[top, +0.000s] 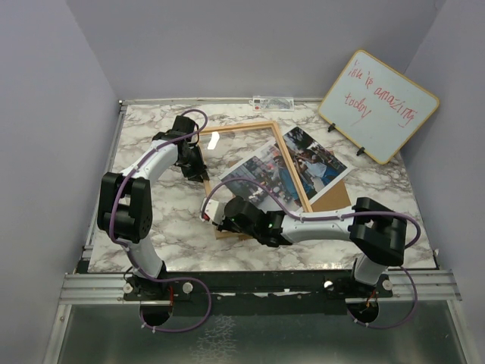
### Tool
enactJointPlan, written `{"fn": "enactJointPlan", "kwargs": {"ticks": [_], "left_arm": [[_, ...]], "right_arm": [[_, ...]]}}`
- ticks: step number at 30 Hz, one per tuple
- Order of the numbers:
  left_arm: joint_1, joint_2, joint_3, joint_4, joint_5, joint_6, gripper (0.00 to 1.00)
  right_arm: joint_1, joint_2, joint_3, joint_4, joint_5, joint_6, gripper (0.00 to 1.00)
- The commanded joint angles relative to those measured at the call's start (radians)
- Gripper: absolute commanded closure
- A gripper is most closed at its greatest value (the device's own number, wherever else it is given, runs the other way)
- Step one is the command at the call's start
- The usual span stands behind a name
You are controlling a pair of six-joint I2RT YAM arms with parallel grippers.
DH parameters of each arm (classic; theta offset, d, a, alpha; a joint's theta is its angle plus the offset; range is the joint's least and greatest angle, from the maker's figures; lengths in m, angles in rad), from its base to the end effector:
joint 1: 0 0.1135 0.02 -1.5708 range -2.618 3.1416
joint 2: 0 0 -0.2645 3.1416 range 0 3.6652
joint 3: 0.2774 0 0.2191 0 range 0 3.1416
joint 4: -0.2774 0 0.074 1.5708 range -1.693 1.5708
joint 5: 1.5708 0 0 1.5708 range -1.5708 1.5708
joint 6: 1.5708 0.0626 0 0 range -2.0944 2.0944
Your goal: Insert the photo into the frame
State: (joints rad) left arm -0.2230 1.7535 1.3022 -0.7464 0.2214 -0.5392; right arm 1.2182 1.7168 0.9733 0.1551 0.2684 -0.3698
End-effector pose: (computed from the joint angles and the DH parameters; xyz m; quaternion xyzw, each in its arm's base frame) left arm 0.3218 -0.0871 0.2099 -0.1335 0.9677 -0.1693 0.1307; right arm 0.1420 0.3377 0.2021 -0.5789 0.6576 0.0849 0.4746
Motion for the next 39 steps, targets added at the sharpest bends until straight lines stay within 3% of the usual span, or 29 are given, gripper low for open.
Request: {"fn": "enactJointPlan", "kwargs": {"ticks": [1,4,9,11,14,20,29,32,34,39], "left_arm": [[-0.004,-0.021,0.026,0.011,0.035,0.002,1.00],[-0.004,-0.022,0.028,0.011,0.032,0.004,1.00],[-0.004,-0.022,0.028,0.010,0.033,0.004,1.00],[-0.005,-0.022,0.028,0.010,0.033,0.004,1.00],[-0.004,-0.022,0.028,0.009,0.030,0.005,1.00],[-0.004,-0.017,0.035,0.009,0.002,0.014,1.00],[0.000,0.015,0.079,0.009,-0.093,0.036,1.00],[0.007,0.025,0.091,0.009,-0.130,0.032,0.87],[0.010,0.030,0.100,0.007,-0.153,0.030,0.71],[0.020,0.032,0.138,-0.003,-0.213,0.034,0.52]], "right_arm": [[0.007,0.024,0.025,0.005,0.010,-0.049,0.77],[0.006,0.031,0.034,-0.030,-0.042,-0.052,0.76],[0.007,0.053,0.047,-0.058,-0.087,-0.045,0.61],[0.007,0.070,0.049,-0.044,-0.064,-0.040,0.61],[0.007,0.096,0.047,-0.015,-0.001,-0.043,0.69],[0.006,0.070,0.019,0.041,0.107,-0.039,0.98],[0.006,-0.027,-0.074,0.125,0.192,0.086,0.99],[0.006,-0.045,-0.103,0.169,0.264,0.119,0.99],[0.006,-0.051,-0.123,0.216,0.317,0.117,0.99],[0.006,-0.033,-0.136,0.304,0.424,0.097,0.99]]}}
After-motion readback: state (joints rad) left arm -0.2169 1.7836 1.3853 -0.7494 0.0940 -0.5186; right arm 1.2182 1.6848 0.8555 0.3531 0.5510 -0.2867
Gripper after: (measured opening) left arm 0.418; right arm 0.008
